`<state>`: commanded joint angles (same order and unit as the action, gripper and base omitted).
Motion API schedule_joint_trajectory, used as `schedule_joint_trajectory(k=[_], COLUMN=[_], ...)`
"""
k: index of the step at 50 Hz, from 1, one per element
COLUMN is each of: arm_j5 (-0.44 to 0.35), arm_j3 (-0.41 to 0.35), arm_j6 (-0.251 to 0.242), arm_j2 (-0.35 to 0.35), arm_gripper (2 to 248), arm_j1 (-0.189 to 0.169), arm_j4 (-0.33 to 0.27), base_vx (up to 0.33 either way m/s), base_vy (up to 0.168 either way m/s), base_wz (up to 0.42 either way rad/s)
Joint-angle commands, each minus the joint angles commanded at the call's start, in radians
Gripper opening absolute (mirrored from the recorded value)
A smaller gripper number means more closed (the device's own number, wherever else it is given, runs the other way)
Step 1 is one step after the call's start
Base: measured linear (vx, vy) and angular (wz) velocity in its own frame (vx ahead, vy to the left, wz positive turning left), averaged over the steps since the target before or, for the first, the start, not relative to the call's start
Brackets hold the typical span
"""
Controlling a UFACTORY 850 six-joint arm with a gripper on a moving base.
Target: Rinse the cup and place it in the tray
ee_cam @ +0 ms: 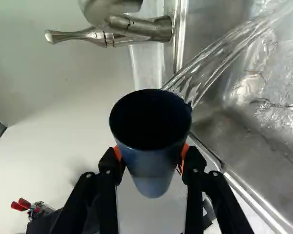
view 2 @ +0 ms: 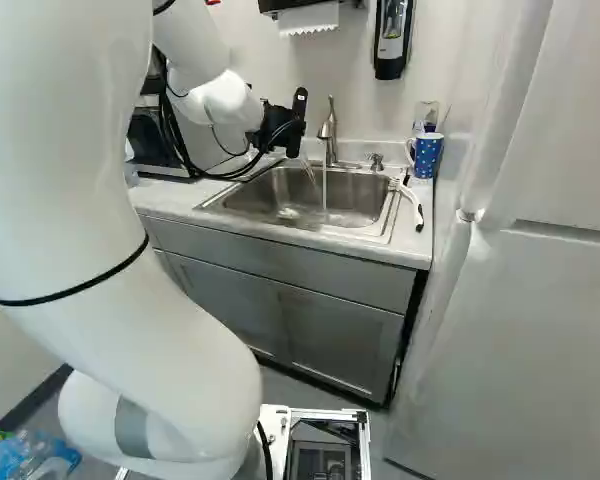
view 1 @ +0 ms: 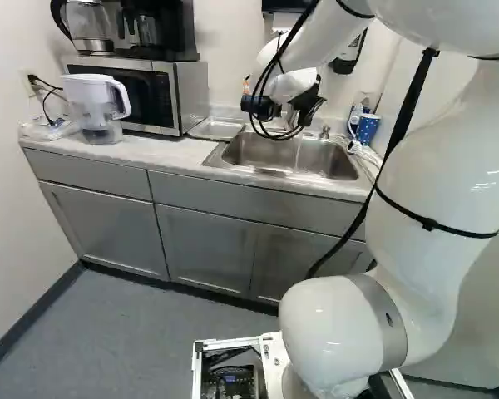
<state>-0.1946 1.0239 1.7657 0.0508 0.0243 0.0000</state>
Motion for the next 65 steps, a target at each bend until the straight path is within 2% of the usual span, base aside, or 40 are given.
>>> schedule_joint_trajectory(k=[31,37,48,65], arm_j5=[0.000,0.000,0.000,0.000], arm_j3=[0.000,0.000,0.000,0.000], arm_j6=[0.002,0.040,0.148,0.148], arm_j2=[0.000,0.000,0.000,0.000], arm_gripper=[124,124,124,124], arm_j1=[0.000,0.000,0.000,0.000], arm_j4=[0.000,0.000,0.000,0.000], base_vx=[0.000,0.000,0.000,0.000], base_vy=[0.000,0.000,0.000,0.000], base_wz=[0.000,0.000,0.000,0.000])
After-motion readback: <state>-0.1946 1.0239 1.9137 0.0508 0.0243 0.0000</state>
